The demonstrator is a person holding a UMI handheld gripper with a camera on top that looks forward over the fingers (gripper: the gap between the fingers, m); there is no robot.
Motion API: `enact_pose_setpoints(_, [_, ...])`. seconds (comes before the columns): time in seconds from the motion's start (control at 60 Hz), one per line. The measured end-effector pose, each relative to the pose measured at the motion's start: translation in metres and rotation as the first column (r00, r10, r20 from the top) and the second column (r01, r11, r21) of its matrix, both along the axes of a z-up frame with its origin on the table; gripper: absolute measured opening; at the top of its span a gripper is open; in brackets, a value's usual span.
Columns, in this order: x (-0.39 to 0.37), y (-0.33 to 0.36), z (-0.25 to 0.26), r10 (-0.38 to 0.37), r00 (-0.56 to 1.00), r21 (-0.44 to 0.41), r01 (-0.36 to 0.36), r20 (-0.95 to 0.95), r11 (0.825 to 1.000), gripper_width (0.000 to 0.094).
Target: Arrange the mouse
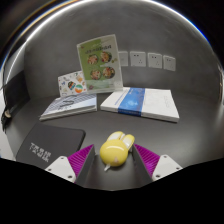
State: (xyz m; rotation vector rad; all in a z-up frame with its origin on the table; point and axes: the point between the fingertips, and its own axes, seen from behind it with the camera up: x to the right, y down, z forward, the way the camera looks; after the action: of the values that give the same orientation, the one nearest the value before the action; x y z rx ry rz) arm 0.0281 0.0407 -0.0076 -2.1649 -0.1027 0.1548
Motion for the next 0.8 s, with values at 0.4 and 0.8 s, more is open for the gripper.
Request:
enact_pose_setpoints(0.4, [0.003, 0.03, -0.004, -0.032, 0.999, -0.044, 0.033, 0.008, 0.999, 0.0443])
enact_pose_setpoints(0.8, [-0.071, 0.012, 0.1, -0.107, 0.992, 0.165, 0.096, 0.063, 0.982, 0.0375])
